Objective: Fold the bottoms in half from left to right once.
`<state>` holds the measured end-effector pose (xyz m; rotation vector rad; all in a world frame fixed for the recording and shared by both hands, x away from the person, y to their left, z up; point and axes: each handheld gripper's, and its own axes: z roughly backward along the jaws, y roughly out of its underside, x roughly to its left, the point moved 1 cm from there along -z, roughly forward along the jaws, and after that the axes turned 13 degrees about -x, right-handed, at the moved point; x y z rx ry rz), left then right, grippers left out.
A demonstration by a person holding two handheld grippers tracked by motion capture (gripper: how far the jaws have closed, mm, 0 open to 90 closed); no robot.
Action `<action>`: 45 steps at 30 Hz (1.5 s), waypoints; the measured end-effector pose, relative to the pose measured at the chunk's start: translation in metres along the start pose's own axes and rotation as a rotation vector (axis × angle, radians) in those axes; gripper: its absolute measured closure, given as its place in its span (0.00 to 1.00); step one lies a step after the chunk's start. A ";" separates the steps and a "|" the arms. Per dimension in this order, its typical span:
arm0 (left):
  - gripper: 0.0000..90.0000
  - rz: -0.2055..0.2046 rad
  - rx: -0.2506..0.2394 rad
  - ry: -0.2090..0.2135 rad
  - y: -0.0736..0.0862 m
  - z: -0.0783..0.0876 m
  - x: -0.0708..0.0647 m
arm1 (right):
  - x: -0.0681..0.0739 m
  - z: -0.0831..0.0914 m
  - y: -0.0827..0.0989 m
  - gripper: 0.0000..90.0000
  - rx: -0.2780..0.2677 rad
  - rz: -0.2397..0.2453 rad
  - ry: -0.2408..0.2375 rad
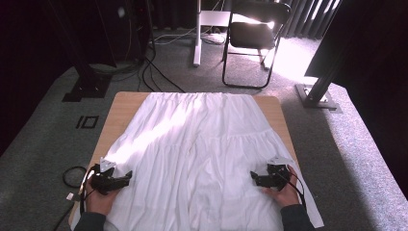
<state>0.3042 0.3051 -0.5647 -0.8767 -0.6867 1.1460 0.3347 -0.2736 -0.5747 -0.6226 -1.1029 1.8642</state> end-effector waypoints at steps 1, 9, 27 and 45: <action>0.21 0.004 -0.001 0.000 0.000 0.000 0.000 | 0.000 0.000 0.000 0.13 0.000 -0.001 0.000; 0.28 0.010 -0.010 0.000 -0.001 0.002 -0.001 | 0.000 -0.001 -0.001 0.14 -0.002 -0.011 0.019; 0.02 0.074 0.036 -0.149 0.007 0.009 0.036 | 0.000 0.000 0.000 0.14 -0.002 -0.012 0.021; 0.96 0.015 0.066 -0.175 -0.001 0.020 0.042 | -0.008 0.004 0.001 0.15 0.013 -0.037 0.064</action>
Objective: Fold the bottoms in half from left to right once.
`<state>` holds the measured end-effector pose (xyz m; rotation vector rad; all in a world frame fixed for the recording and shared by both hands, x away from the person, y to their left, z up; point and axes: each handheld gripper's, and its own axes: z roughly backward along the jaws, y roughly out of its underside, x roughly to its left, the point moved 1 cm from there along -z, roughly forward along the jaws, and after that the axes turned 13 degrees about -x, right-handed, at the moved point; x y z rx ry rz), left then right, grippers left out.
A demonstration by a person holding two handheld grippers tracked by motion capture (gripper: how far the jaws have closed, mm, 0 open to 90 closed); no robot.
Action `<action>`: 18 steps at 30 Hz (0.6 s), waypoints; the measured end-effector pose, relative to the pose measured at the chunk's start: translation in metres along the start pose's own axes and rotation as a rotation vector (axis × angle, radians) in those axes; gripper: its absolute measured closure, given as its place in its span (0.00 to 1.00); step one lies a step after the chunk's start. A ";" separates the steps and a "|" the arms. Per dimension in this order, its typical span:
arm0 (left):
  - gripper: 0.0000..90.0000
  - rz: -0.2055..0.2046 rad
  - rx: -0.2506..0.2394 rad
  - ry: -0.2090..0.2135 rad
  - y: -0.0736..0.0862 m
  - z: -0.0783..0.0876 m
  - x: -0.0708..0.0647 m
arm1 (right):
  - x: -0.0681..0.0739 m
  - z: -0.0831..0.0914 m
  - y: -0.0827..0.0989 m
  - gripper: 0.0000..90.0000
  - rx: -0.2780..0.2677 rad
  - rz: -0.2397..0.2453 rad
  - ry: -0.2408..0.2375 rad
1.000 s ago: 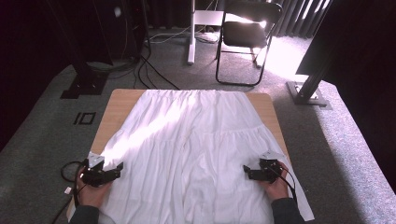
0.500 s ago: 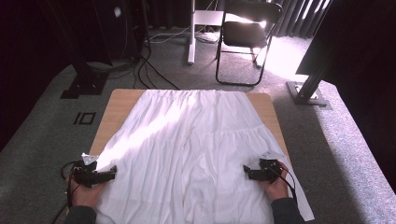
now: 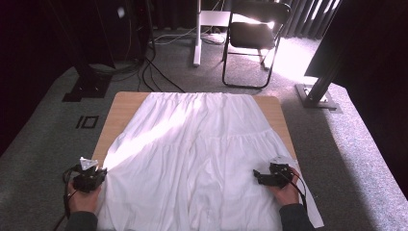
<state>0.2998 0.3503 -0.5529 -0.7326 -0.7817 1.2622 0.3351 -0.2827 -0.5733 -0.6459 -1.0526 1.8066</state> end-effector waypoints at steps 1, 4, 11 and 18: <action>0.97 -0.023 0.008 -0.024 -0.001 0.000 0.000 | -0.003 0.001 0.000 0.15 0.012 -0.009 0.014; 0.98 -0.028 0.007 -0.062 -0.003 0.002 0.011 | -0.015 0.006 0.001 0.16 0.030 -0.056 0.085; 0.98 0.008 -0.034 -0.189 -0.011 0.018 0.057 | -0.024 0.011 0.004 0.17 0.019 -0.071 0.106; 0.98 0.051 -0.036 -0.322 -0.017 0.029 0.100 | -0.023 0.011 0.005 0.17 0.010 -0.068 0.105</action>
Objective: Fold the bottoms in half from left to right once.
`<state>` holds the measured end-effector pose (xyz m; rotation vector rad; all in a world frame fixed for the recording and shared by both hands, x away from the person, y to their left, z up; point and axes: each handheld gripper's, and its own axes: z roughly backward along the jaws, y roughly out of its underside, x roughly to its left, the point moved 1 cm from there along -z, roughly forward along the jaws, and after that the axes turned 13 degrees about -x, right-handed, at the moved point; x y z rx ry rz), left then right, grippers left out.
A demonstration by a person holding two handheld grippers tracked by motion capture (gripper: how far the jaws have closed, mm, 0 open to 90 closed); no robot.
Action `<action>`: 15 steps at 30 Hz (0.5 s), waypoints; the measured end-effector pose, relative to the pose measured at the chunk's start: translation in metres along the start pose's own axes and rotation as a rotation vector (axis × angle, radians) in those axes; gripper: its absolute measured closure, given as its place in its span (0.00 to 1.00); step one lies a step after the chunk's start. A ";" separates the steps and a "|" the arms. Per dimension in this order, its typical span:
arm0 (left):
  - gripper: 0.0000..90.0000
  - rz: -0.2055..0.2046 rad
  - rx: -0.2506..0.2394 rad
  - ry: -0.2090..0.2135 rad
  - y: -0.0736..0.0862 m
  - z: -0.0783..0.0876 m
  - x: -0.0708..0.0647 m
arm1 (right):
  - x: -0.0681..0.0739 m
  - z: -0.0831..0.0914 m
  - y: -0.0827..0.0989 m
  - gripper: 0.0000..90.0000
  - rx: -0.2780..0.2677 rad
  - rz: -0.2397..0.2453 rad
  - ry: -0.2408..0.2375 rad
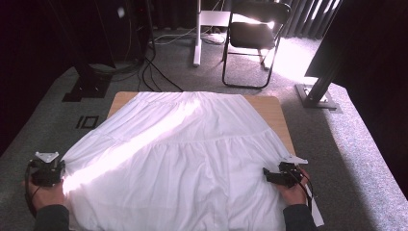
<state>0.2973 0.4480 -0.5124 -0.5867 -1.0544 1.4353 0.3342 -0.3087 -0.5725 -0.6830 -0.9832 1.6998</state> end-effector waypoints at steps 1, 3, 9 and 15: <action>0.98 0.003 -0.006 -0.004 -0.003 0.002 0.002 | 0.001 0.000 0.000 0.17 -0.001 0.001 -0.004; 0.98 0.011 -0.036 0.007 -0.010 0.009 0.002 | 0.002 0.000 0.000 0.17 -0.003 0.006 -0.011; 0.98 0.024 -0.191 0.157 -0.042 0.048 -0.014 | 0.002 0.000 0.001 0.17 -0.015 0.006 -0.011; 0.98 0.051 -0.349 0.388 -0.083 0.087 -0.041 | 0.003 0.000 0.003 0.17 -0.026 0.008 -0.013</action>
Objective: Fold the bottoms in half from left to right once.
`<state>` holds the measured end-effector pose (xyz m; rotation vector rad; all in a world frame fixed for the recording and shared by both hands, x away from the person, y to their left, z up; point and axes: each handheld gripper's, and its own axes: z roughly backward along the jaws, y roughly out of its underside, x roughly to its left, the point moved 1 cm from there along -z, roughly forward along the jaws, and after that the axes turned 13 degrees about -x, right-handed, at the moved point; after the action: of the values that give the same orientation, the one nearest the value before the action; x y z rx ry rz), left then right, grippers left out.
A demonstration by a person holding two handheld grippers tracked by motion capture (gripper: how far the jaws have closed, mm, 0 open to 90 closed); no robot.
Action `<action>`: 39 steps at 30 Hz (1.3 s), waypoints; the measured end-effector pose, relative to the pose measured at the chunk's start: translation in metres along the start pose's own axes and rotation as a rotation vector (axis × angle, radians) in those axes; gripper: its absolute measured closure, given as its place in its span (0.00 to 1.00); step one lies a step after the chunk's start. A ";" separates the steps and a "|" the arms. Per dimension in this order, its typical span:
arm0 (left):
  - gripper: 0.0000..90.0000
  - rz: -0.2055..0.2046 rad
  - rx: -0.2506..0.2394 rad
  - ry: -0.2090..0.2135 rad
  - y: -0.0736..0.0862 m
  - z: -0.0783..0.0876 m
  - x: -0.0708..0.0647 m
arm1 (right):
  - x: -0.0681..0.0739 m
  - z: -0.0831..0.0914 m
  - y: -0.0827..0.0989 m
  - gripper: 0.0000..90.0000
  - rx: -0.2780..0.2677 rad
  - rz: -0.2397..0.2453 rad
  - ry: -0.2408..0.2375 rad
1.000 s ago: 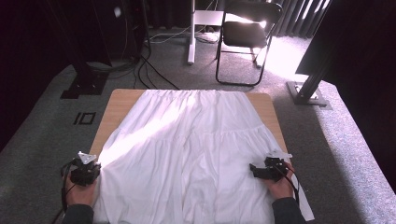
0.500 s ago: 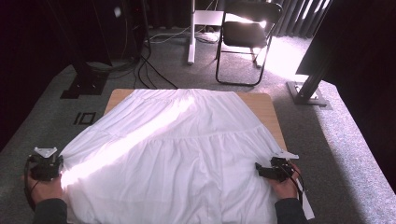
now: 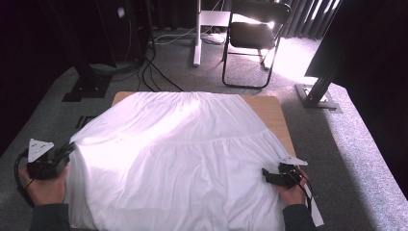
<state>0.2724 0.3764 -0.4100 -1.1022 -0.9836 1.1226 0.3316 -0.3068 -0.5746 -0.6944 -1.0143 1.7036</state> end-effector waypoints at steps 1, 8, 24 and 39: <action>0.98 -0.008 -0.017 0.035 -0.008 0.000 -0.009 | 0.000 0.000 0.000 0.17 -0.002 -0.001 -0.001; 0.98 -0.076 -0.129 0.359 -0.065 -0.023 -0.102 | 0.000 0.000 0.000 0.17 -0.005 0.000 -0.001; 0.76 -0.254 0.069 1.032 -0.038 -0.111 -0.401 | 0.001 0.000 0.000 0.17 -0.005 0.000 0.000; 0.54 -0.219 0.189 0.518 0.039 -0.101 -0.230 | 0.036 0.029 -0.044 0.48 -0.103 0.006 -0.068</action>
<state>0.3243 0.1369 -0.4783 -1.0306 -0.5604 0.6845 0.3156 -0.2750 -0.5218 -0.7099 -1.1556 1.6989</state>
